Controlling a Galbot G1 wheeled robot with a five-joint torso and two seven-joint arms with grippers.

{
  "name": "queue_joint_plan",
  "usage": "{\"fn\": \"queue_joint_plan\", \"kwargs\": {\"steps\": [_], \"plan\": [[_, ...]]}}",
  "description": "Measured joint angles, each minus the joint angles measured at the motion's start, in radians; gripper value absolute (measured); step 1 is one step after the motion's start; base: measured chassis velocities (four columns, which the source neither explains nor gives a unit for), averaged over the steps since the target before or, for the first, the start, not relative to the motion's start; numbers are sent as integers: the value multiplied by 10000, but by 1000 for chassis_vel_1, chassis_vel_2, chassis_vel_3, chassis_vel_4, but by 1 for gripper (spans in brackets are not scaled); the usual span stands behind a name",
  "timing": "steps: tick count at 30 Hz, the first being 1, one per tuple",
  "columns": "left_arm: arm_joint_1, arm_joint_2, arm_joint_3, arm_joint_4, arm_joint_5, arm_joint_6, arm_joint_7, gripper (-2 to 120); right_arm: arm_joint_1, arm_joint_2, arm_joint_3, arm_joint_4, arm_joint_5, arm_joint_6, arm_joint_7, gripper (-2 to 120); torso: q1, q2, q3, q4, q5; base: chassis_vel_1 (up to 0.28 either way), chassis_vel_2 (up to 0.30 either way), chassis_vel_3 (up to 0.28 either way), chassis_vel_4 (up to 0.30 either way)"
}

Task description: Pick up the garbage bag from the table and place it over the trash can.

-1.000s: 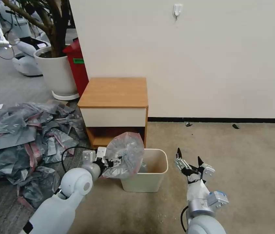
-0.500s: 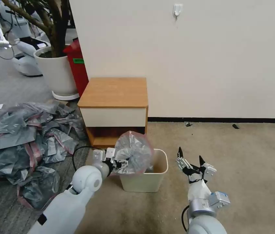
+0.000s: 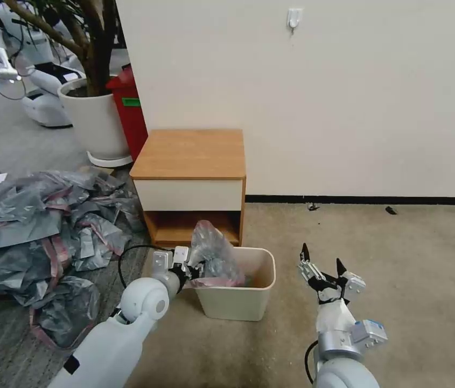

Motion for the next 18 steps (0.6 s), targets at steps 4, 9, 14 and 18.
{"fn": "queue_joint_plan", "kwargs": {"steps": [4,9,14,18], "plan": [[193,-84,-139,-52,111,-1,9,9,23,-2,-81,-29,-26,-15,0,100,0,1,0,-2,-2,0,0,0,0],[611,-223,-373,-404,318,-546,-51,7,103,-122,-203,43,-208,-189,-578,100,0,-2,6,-5,-9,0,0,0,0],[1102,-239,-630,-1084,942,-1768,-132,6,277,-801,-410,699,-570,-1227,-2950,100,1,-7,11,-8,-18,0,0,0,0],[1550,-210,-842,-1720,1576,-2802,-273,5,813,-1487,-1243,1035,-793,-2371,-3609,100,1,-6,9,-3,-11,0,0,0,0]]}}
